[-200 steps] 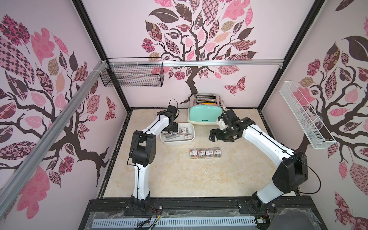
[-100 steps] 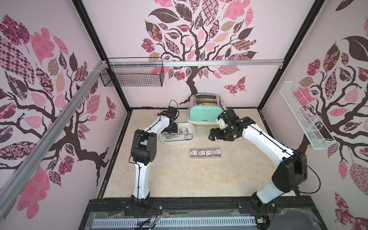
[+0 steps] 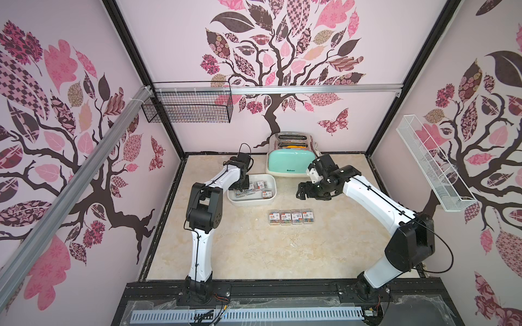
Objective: Take the paper clips out of the storage box
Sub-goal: Pick up the boxed paper clips from the storage box.
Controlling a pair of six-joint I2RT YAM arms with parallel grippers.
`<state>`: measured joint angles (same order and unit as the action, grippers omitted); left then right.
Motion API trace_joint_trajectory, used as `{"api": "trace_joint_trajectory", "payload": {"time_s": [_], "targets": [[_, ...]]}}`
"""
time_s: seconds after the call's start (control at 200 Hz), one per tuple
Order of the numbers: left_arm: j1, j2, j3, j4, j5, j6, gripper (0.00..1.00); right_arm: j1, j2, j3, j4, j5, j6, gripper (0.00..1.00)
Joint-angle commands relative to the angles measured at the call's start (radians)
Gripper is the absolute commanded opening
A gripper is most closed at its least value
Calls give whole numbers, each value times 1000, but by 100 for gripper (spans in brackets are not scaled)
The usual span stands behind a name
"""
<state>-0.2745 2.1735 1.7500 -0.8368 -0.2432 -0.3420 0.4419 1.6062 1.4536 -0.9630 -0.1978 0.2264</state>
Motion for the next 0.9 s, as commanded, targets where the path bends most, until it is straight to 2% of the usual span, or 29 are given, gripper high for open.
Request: {"api": "trace_joint_trajectory", "payload": {"time_s": [0.0,0.445,0.895], "targets": [[-2,-43,-20,9,16,-14,50,4,9,33,3,-2,2,92],[-89,-274,-62,-8,65,-49,48,5,-14,47,-1,11,3,94],[-316,-657,-484,-1,95,-245,48,0,-119,-27,-18,63,35,96]]}}
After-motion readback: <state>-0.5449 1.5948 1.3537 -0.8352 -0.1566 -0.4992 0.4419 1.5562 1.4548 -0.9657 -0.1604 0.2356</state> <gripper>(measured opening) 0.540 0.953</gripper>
